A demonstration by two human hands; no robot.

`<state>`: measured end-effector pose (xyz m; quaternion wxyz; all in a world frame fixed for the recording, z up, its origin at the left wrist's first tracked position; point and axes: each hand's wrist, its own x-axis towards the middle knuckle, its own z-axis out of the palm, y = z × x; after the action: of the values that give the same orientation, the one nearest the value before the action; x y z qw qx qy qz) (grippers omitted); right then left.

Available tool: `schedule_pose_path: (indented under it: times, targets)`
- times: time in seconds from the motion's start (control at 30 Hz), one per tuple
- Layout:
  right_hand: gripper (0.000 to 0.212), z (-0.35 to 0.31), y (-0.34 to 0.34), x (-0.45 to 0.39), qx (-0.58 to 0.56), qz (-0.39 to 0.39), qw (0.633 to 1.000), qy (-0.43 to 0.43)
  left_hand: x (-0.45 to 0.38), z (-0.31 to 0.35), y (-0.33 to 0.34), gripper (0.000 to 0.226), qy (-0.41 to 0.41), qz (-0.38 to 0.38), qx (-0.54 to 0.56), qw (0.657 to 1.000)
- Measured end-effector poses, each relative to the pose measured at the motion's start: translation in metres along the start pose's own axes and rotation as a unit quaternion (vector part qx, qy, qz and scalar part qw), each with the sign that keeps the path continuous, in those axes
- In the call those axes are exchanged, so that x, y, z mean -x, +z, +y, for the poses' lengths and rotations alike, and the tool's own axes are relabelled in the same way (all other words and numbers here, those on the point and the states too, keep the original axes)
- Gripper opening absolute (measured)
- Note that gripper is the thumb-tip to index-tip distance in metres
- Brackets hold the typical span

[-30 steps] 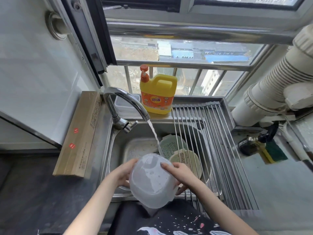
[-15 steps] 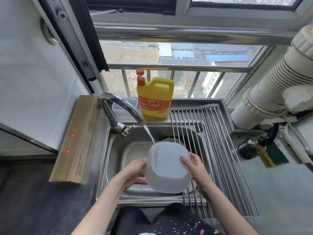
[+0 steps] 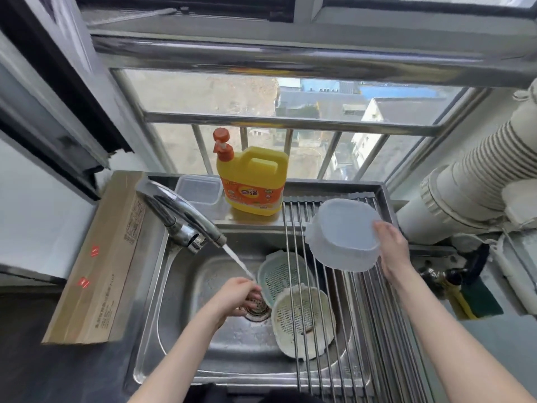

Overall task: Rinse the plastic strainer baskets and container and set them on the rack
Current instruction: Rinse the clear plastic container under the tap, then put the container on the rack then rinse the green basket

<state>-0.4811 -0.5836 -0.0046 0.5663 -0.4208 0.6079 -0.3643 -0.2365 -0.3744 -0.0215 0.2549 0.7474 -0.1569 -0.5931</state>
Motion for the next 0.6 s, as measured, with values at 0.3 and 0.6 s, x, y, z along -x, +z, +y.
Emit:
schedule_pose_path:
  times: [0.3,0.6]
  targets:
    - [0.04,0.001,0.019,-0.053,0.119,-0.085,0.989,-0.025,-0.033,-0.022,-0.011,0.01,-0.06,-0.006,-0.073,0.996]
    - [0.026,-0.009,0.026,0.013,0.181,0.09,0.956,-0.215,-0.075,-0.015,0.0,0.024,0.005,0.076,-0.121,0.99]
